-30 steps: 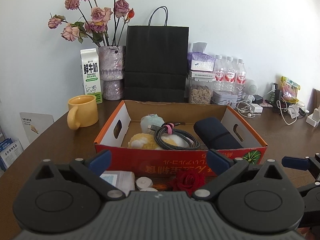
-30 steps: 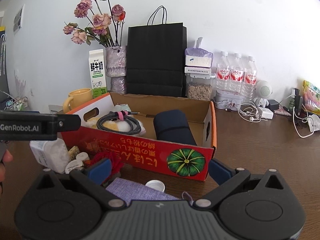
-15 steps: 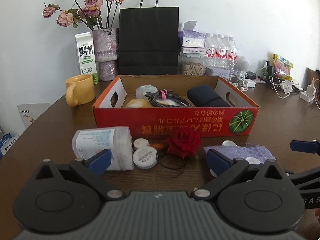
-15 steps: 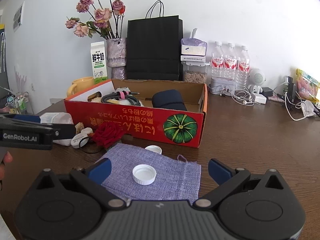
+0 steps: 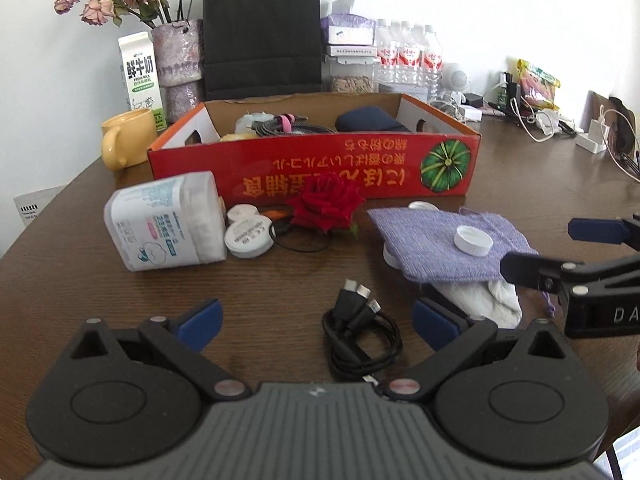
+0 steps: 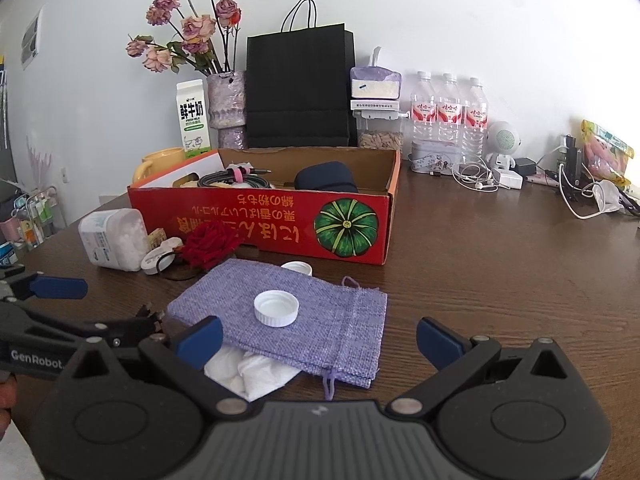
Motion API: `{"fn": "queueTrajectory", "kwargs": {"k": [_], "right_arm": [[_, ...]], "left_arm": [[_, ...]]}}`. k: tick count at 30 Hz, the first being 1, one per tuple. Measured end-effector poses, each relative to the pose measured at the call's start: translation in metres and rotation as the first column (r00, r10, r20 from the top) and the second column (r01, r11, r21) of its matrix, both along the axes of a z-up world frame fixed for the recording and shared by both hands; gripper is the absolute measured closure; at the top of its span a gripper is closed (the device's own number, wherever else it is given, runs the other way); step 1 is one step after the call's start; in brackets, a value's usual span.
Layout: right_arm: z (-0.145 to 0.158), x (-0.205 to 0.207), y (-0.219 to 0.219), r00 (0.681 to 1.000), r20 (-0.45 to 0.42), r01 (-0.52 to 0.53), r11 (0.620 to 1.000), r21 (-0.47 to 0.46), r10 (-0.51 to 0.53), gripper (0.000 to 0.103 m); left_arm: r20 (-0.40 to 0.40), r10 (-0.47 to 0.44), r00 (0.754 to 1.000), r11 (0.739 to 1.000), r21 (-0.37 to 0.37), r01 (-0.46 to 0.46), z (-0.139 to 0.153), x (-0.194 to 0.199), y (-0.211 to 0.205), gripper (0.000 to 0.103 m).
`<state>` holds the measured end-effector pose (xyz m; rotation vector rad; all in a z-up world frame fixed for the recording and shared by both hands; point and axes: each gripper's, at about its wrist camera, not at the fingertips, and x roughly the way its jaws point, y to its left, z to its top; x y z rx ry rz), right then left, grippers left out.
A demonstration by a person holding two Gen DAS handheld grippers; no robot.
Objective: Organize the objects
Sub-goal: 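Withdraw both grippers from the box back over the table, then grasp the black USB cables with the left gripper while the right gripper grasps a white cap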
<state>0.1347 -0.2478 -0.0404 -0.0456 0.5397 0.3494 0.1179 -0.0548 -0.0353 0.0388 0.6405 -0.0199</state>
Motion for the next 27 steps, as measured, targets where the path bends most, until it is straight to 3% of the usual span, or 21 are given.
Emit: {"fn": "queueTrajectory", "kwargs": {"k": [7,9,11,12,13,27], "right_arm": [[-0.004,-0.001,-0.001,1.000,-0.008,-0.006,1.000,0.009,0.006,0.000],[-0.005,0.000,-0.001,1.000,-0.011,-0.006,1.000,0.010,0.006,0.000],[-0.006,0.001,-0.001,1.000,-0.013,-0.007,1.000,0.012,0.007,0.000],[-0.006,0.001,-0.001,1.000,-0.013,-0.008,1.000,0.012,0.008,0.000],[-0.007,0.001,0.000,1.000,-0.014,-0.009,1.000,0.012,0.009,0.000],[-0.008,0.006,0.006,1.000,-0.014,-0.021,1.000,0.013,0.021,0.000]], "left_arm": [[-0.017,-0.009,1.000,1.000,0.006,0.009,-0.007,0.001,-0.006,0.000],[-0.019,-0.015,1.000,1.000,0.004,0.015,-0.009,0.000,-0.007,0.009],[-0.018,-0.028,0.999,1.000,-0.013,0.028,-0.009,0.000,-0.007,0.040],[-0.013,-0.035,0.999,0.999,-0.018,0.035,-0.009,-0.002,-0.007,0.047],[-0.008,-0.040,0.999,0.999,-0.017,0.039,-0.008,-0.003,-0.008,0.061],[0.033,0.012,0.999,1.000,-0.029,-0.011,0.002,-0.003,0.002,0.064]]}}
